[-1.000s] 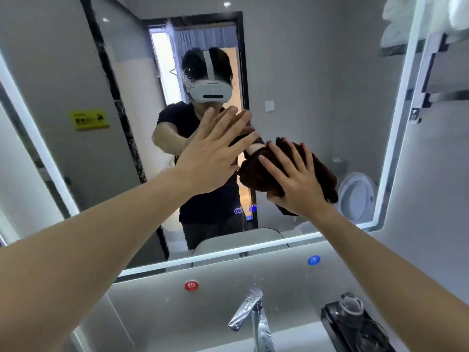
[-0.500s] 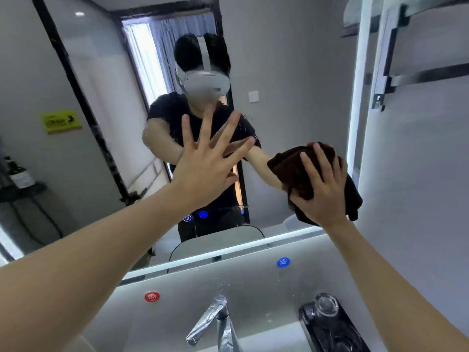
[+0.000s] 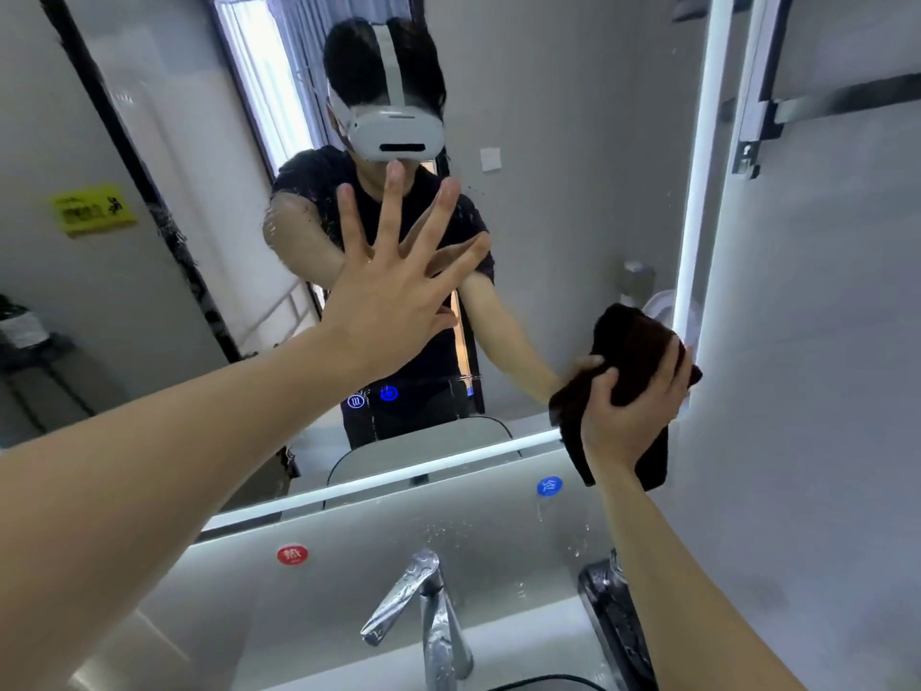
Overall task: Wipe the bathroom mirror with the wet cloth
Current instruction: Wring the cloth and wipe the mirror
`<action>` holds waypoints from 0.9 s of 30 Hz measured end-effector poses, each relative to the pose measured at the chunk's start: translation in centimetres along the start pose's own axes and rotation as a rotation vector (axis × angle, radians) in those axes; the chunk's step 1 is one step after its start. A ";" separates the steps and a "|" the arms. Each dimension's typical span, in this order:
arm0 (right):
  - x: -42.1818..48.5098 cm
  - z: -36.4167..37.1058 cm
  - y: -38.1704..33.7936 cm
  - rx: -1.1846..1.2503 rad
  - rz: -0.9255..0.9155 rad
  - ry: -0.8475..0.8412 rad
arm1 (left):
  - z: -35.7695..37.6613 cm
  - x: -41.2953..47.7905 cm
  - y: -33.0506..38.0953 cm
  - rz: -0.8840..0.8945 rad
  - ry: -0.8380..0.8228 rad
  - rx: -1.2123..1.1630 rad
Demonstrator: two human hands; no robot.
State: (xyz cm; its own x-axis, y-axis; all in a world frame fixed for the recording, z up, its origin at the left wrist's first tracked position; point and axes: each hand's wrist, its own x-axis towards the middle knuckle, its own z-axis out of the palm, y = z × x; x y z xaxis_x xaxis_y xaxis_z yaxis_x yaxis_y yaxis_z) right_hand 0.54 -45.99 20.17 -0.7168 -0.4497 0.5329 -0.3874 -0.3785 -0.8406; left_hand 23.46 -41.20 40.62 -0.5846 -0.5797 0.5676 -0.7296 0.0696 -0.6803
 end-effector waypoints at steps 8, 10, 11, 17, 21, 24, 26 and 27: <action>-8.9 2.6 -1.1 -0.065 -0.058 -0.116 | -0.3 -0.4 -0.5 0.004 0.007 -0.045; -11.8 3.4 -1.7 -0.117 -0.151 -0.184 | -0.1 -1.7 -1.8 0.042 0.045 -0.077; -13.3 3.8 -2.0 -0.140 -0.186 -0.215 | 0.1 -2.8 -2.7 0.038 0.057 -0.092; -20.0 5.9 -4.5 -0.198 -0.350 -0.352 | 0.9 -10.9 -9.1 -0.203 -0.013 -0.038; -22.6 7.2 -6.0 -0.181 -0.342 -0.332 | 1.0 -13.5 -11.5 -0.333 -0.074 -0.070; -24.1 8.2 -7.2 -0.171 -0.345 -0.312 | 1.5 -13.7 -11.6 -0.314 -0.067 -0.060; -25.4 8.8 -8.3 -0.168 -0.368 -0.338 | 1.7 -13.6 -11.6 -0.303 -0.051 -0.060; -26.2 9.2 -9.0 -0.167 -0.390 -0.358 | 1.8 -13.6 -11.5 -0.302 -0.049 -0.061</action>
State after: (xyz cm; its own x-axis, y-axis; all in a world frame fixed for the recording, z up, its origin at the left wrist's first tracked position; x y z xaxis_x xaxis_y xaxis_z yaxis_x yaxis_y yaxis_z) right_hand 28.16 -38.20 14.65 -0.2713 -0.5596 0.7831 -0.6926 -0.4514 -0.5625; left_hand 40.47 -35.54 39.89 -0.3218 -0.6199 0.7157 -0.8885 -0.0635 -0.4545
